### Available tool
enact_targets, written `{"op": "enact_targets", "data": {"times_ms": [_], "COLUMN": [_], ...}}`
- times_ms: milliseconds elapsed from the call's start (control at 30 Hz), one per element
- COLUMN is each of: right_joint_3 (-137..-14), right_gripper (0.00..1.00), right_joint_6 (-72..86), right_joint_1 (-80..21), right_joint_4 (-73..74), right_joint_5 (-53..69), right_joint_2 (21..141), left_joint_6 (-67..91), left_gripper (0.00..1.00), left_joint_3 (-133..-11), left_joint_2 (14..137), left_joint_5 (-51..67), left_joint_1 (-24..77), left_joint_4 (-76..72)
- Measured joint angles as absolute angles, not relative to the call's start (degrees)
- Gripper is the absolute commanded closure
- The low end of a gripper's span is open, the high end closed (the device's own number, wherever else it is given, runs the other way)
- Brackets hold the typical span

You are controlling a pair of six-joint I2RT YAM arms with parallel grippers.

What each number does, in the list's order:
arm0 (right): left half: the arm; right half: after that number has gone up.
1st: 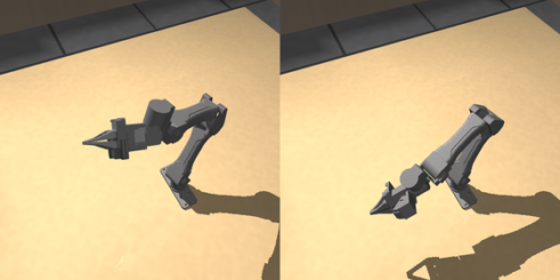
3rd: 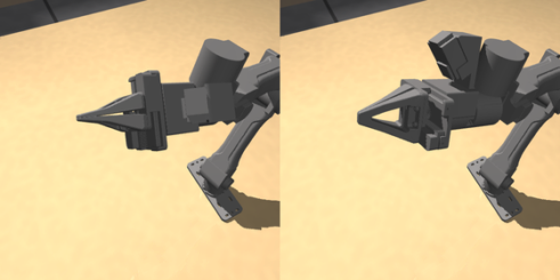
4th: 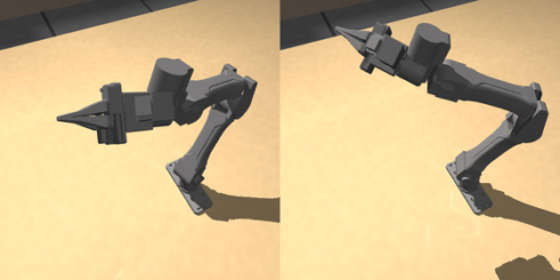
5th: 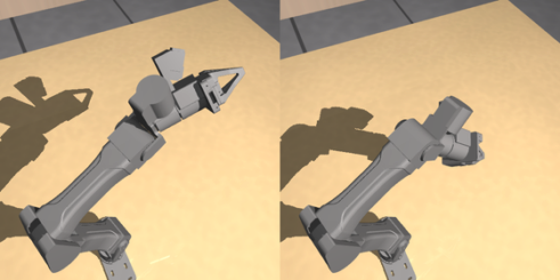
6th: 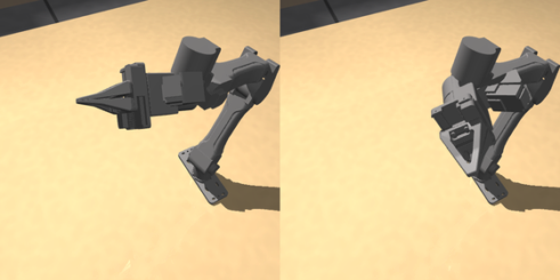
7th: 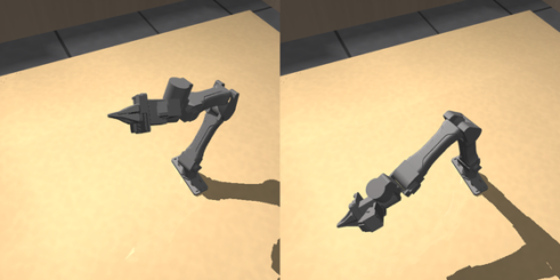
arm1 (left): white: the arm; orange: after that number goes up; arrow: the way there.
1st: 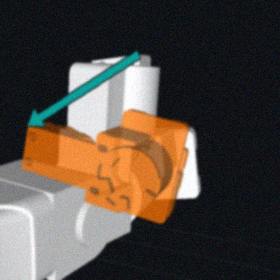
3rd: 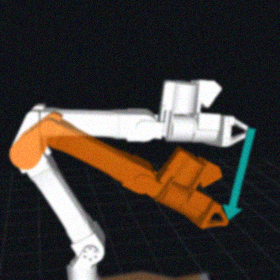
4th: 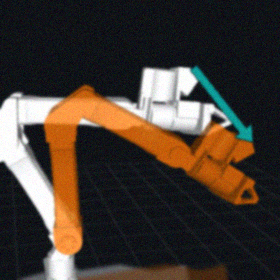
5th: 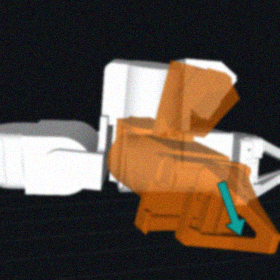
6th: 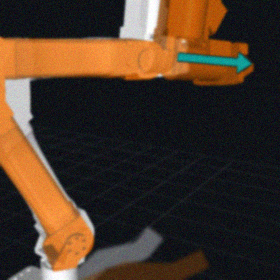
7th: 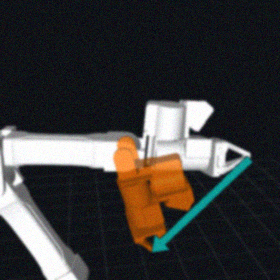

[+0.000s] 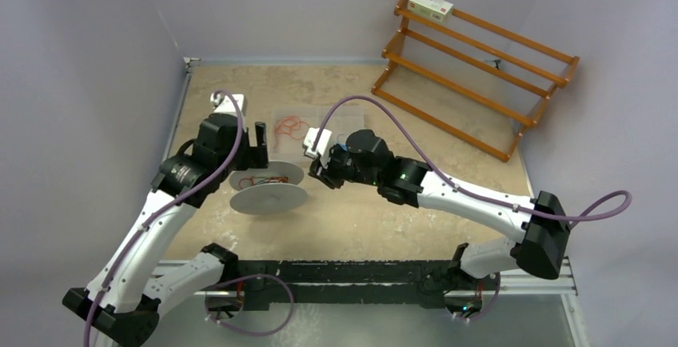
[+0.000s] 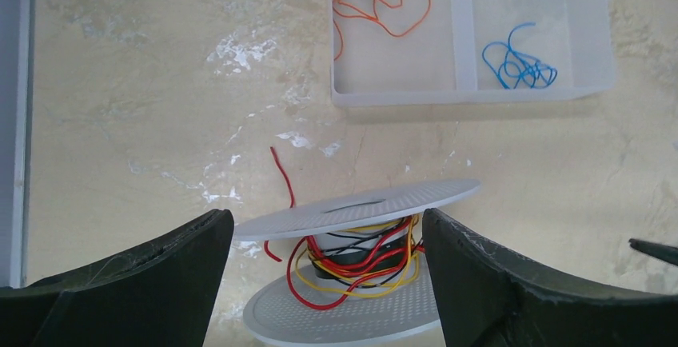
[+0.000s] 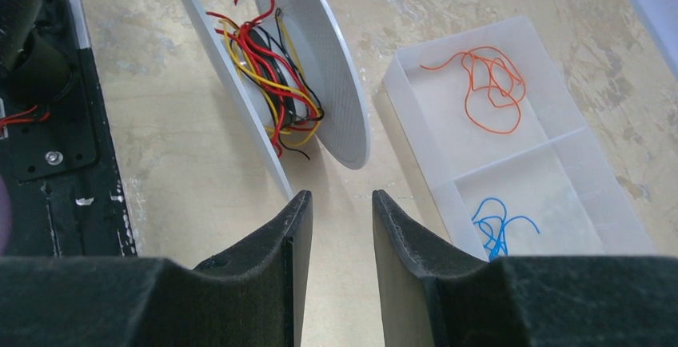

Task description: Wrap the cables

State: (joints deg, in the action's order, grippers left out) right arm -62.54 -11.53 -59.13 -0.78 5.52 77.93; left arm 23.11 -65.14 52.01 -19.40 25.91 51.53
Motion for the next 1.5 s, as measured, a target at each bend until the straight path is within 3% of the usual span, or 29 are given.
{"op": "enact_targets", "data": {"times_ms": [933, 1267, 1500], "right_joint_3": [-58.57, -58.57, -58.67], "right_gripper": [0.62, 0.62, 0.62], "right_joint_6": [-11.51, -11.38, -10.31], "right_joint_1": [-56.42, -55.24, -53.98], "right_joint_4": [-0.84, -0.84, -0.75], "right_joint_5": [6.17, 6.17, 5.10], "right_joint_2": [74.85, 74.96, 76.49], "left_joint_6": [18.41, 18.39, 18.26], "left_gripper": [0.32, 0.58, 0.86], "left_joint_3": [-63.83, -63.83, -63.83], "left_joint_2": [62.06, 62.39, 62.50], "left_joint_5": [-18.90, -18.15, -17.98], "left_joint_1": [30.94, 30.98, 31.16], "left_joint_4": [51.55, 51.64, 51.46]}}
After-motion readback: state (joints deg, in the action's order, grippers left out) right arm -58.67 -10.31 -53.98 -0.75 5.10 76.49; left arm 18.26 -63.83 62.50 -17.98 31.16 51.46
